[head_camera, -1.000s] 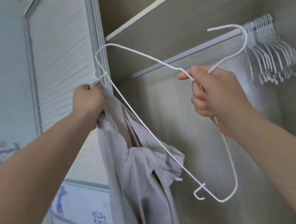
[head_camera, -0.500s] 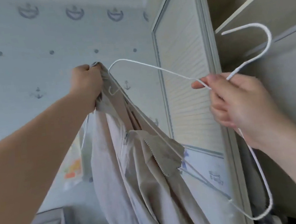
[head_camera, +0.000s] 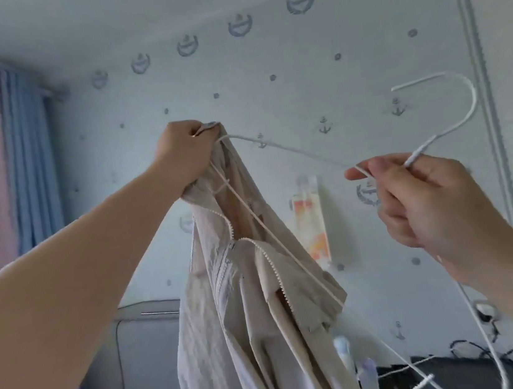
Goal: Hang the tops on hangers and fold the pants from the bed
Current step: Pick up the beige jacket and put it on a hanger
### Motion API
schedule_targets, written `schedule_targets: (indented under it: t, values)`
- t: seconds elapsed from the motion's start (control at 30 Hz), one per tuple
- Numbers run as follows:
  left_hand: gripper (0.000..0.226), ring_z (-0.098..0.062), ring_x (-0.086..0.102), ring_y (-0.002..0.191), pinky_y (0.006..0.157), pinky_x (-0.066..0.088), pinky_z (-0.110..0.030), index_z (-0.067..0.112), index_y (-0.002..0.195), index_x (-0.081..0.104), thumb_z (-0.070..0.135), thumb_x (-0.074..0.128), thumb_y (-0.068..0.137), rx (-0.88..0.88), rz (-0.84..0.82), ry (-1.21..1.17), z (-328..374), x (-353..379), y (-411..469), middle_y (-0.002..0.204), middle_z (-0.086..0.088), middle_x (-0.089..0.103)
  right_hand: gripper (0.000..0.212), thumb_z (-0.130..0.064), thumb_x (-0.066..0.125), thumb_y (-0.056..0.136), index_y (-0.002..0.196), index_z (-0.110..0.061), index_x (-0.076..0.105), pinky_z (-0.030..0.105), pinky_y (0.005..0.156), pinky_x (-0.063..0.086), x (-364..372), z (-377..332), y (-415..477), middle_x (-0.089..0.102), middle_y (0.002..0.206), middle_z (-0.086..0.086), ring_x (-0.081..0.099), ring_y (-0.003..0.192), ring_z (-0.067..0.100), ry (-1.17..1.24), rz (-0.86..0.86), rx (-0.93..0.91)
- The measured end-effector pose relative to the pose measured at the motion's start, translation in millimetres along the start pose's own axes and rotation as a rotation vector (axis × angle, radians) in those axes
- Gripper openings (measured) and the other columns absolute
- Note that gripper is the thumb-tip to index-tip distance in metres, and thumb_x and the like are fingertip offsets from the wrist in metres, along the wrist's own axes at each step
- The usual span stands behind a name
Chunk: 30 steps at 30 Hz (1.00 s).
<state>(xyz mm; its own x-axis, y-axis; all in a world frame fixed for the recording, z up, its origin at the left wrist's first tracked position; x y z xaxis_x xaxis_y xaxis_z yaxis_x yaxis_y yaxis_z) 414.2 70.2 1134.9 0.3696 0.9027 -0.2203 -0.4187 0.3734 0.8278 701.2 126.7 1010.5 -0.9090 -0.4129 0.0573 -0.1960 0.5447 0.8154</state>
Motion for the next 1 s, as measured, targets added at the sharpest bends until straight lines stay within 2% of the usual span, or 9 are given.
schedule_targets:
  t: [0.17,0.4,0.53,0.6,0.67,0.77,0.87,0.93,1.0]
  values:
    - [0.036,-0.021,0.05,0.064,0.062,0.043,-0.035,0.005,0.081,0.072,0.038,0.064,0.094,0.056,-0.2,0.273,-72.6,-69.8,-13.4,0.07,-0.015,0.063,0.026,-0.027,0.054,0.102,0.092,-0.024,0.077,0.015,0.038,0.023,107.4,37.9,-34.1,0.028,0.048,-0.001,0.023,0.039,0.014,0.047,-0.066,0.058]
    - [0.04,-0.016,0.044,0.06,0.058,0.036,-0.029,0.004,0.069,0.063,0.034,0.065,0.095,0.003,-0.458,0.429,-165.7,-135.2,-81.5,0.063,-0.008,0.055,0.026,-0.04,0.051,0.1,0.09,-0.037,0.075,0.021,0.041,0.024,244.3,99.8,-98.2,0.028,0.047,-0.003,0.027,0.041,0.013,-0.106,-0.197,0.095]
    - [0.041,-0.006,0.033,0.045,0.045,0.031,-0.016,0.007,0.063,0.055,0.03,0.066,0.095,-0.136,-0.55,0.368,-207.0,-153.1,-131.6,0.048,0.011,0.039,0.035,-0.028,0.048,0.104,0.084,-0.012,0.073,0.017,0.042,0.021,320.4,134.6,-146.1,0.027,0.038,-0.007,0.03,0.035,0.01,-0.205,-0.374,0.156]
    - [0.042,-0.007,0.029,0.043,0.042,0.028,-0.016,-0.002,0.068,0.054,0.029,0.065,0.095,-0.212,-0.599,0.326,-223.8,-159.5,-156.2,0.051,0.008,0.035,0.046,-0.028,0.048,0.104,0.075,0.005,0.061,0.017,0.045,0.023,345.4,149.3,-166.3,0.028,0.041,-0.008,0.03,0.038,0.009,-0.169,-0.413,0.26]
    - [0.045,-0.008,0.026,0.047,0.043,0.026,-0.017,-0.001,0.068,0.048,0.031,0.065,0.095,-0.246,-0.654,0.364,-238.9,-165.7,-179.1,0.057,0.002,0.032,0.048,-0.03,0.05,0.103,0.066,0.001,0.049,0.018,0.047,0.023,359.4,154.9,-181.9,0.027,0.045,-0.009,0.028,0.04,0.007,-0.081,-0.358,0.311]
    - [0.038,-0.007,0.038,0.053,0.06,0.035,-0.005,0.012,0.064,0.055,0.036,0.067,0.092,-0.199,-0.703,0.437,-247.5,-179.2,-207.6,0.056,0.004,0.044,0.044,-0.021,0.052,0.104,0.06,-0.016,0.052,0.014,0.046,0.023,372.9,157.3,-202.3,0.027,0.044,-0.013,0.027,0.041,0.006,0.031,-0.318,0.299]
    - [0.011,-0.002,0.064,0.081,0.08,0.045,-0.008,0.027,0.098,0.076,0.034,0.072,0.09,-0.128,-0.726,0.346,-249.6,-192.0,-239.3,0.085,0.013,0.072,0.048,-0.02,0.051,0.105,0.058,-0.03,0.058,0.014,0.042,0.022,376.9,166.7,-218.3,0.028,0.046,-0.014,0.024,0.041,0.004,0.173,-0.365,0.397]
    - [0.026,-0.003,0.054,0.102,0.096,0.033,-0.011,0.037,0.113,0.07,0.047,0.069,0.089,0.06,-0.681,0.514,-258.9,-204.8,-259.1,0.103,0.02,0.063,0.044,-0.025,0.052,0.104,0.06,-0.025,0.056,0.015,0.038,0.021,374.7,172.8,-224.4,0.026,0.048,-0.012,0.021,0.039,0.006,0.348,-0.411,0.504]
    - [0.045,-0.011,0.042,0.117,0.112,0.025,-0.032,0.046,0.128,0.06,0.066,0.054,0.089,0.178,-0.674,0.733,-268.4,-215.2,-274.6,0.117,0.018,0.054,0.037,-0.032,0.057,0.099,0.063,-0.022,0.057,0.014,0.037,0.019,368.2,179.5,-227.9,0.026,0.048,-0.01,0.02,0.037,0.006,0.437,-0.443,0.538]
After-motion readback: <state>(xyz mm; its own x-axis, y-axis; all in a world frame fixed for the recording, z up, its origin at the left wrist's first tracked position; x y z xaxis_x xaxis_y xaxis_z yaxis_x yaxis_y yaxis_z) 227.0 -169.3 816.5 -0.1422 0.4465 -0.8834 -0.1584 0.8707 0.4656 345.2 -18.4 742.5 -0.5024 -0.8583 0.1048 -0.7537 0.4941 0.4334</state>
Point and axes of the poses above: each hand's wrist, its own y-axis towards the middle knuckle, its own x-axis out of the palm, z = x × y, the point moved 3 cm from there along y, towards the middle knuckle
